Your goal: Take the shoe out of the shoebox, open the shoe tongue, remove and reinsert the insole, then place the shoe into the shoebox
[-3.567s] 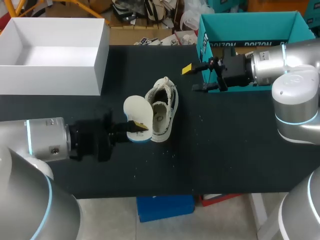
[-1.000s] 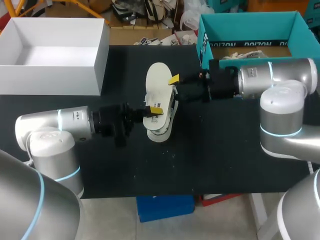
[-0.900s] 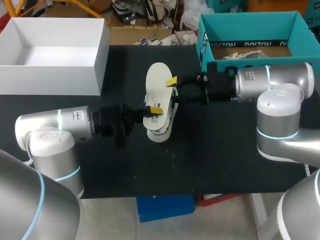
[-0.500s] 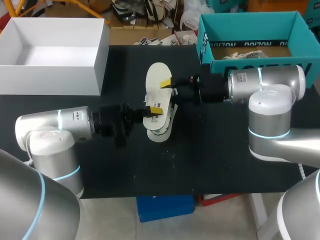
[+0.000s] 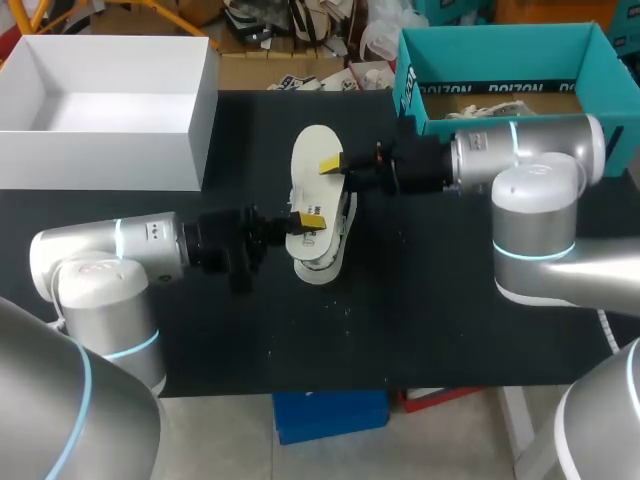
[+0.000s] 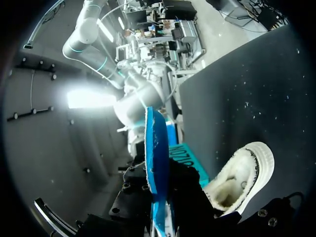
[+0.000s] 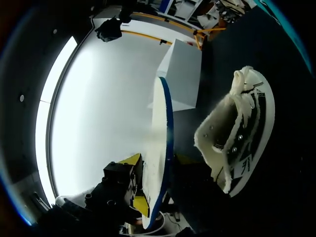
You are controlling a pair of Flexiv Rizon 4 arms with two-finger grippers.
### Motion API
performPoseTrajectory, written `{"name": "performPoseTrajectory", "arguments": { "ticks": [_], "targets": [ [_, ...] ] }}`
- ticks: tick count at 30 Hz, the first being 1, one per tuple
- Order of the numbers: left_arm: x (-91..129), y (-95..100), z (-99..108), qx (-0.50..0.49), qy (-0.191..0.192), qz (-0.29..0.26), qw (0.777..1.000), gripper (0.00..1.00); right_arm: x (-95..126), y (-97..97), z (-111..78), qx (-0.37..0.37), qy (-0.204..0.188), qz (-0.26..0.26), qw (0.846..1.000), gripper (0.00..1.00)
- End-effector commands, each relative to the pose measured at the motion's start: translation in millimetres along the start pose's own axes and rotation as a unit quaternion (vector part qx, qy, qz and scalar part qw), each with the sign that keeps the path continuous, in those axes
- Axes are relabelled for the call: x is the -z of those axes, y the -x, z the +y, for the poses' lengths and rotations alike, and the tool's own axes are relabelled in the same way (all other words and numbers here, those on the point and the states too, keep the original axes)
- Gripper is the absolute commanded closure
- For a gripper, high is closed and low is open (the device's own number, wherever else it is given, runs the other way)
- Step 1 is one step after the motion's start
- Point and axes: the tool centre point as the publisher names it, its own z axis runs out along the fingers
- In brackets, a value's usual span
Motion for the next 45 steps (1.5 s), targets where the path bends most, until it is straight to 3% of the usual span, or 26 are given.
{"name": "performPoseTrajectory", "arguments": {
  "ticks": [1,13,14,15,17,18,23,29,35,45],
  "targets": [
    [-1,-0.2,-1,-0.002,0.003,0.001,1.0,1.0,-4,1.7,3.1,-0.001,-0.007,-0.001,1.0,1.0],
    [-1,-0.2,-1,-0.002,0.003,0.001,1.0,1.0,-9,4.1,0.2,-0.009,-0.021,-0.005,1.0,1.0],
    [-1,1.5,0,0.006,0.015,0.035,0.999,0.46,-9,4.1,0.2,-0.009,-0.021,-0.005,1.0,1.0],
    [0,4.4,0,0.001,0.031,0.076,0.997,0.0,-9,4.1,0.2,-0.009,-0.021,-0.005,1.0,1.0],
    [4,11.8,-1,0.007,0.05,0.126,0.991,0.0,-9,4.1,0.2,-0.009,-0.021,-0.005,1.0,1.0],
    [7,17.3,-2,0.006,0.056,0.178,0.982,0.0,-9,4.1,0.2,-0.009,-0.021,-0.005,1.0,1.0],
    [30,40.1,-10,0.022,0.094,0.294,0.951,0.0,-9,4.1,0.2,-0.009,-0.021,-0.005,1.0,1.0],
    [52,57.2,-19,0.026,0.101,0.417,0.903,0.0,-9,4.1,0.2,-0.009,-0.021,-0.005,1.0,1.0],
    [59,75.3,-16,0.014,0.143,0.476,0.867,0.0,-9,4.1,0.2,-0.009,-0.021,-0.005,1.0,1.0],
    [56,82.5,-14,0.019,0.144,0.476,0.867,0.0,-9,4.1,0.2,-0.009,-0.021,-0.005,1.0,1.0]
  ]
}}
